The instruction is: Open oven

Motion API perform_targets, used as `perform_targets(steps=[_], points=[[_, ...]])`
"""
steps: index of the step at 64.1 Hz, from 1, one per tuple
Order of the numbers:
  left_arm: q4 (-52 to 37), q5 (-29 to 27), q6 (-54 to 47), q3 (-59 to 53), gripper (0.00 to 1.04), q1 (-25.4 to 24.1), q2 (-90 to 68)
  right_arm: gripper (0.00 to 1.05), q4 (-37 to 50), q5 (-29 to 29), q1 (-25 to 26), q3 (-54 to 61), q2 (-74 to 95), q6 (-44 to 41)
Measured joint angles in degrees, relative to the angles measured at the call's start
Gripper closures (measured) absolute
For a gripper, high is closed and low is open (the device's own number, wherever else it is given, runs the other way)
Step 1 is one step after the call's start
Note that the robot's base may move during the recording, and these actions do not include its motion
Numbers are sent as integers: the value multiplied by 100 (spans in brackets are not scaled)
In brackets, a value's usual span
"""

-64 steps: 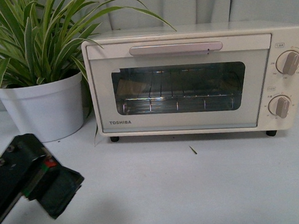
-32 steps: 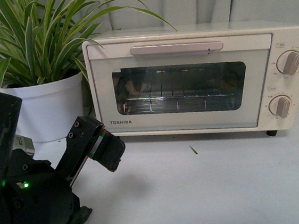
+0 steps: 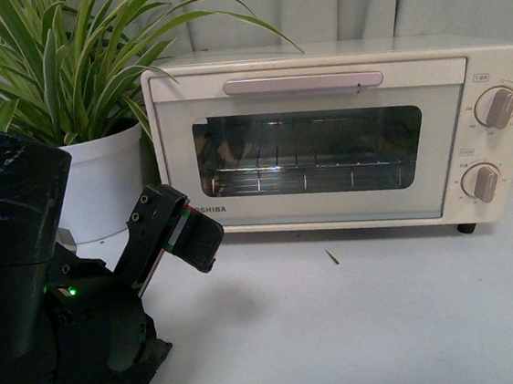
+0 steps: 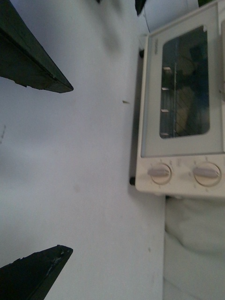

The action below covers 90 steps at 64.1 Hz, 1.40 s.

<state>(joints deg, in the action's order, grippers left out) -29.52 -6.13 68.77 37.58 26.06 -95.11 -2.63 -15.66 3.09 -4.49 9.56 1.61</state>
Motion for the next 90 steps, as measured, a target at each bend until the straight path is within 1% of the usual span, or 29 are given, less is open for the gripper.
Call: perform_targets(steps=[3,7,13,17,29,35,44,70,90], points=[[0,11,28,0,7,0,0,9,142,201,-201,-256,466,7],[-11,-7,59,0,7,0,0,9,426,691,-697,-874,1451,87],[-11,-15,76,0,7,-2,0,9,804,981,-1200,-1567,2553,245],[-11,-33,76,0,7,4,0,9,1003,1353,-1593,-2347,3672,457],[24,-79,74,11,7,37,0,9,1121,2068,-2146,-3775,5497,780],[24,-87,74,11,7,42,0,9,1099,2308,-2258,-4339,6094,857],[24,-74,74,11,7,37,17,9,835,2382,-2291,-5027,6857,1191],[-11,-55,74,-39,7,20,50,9,323,2710,-2406,-6006,7744,1786],[0,-31,72,-57,7,11,79,9,109,2964,-2468,-6457,8157,1989]])
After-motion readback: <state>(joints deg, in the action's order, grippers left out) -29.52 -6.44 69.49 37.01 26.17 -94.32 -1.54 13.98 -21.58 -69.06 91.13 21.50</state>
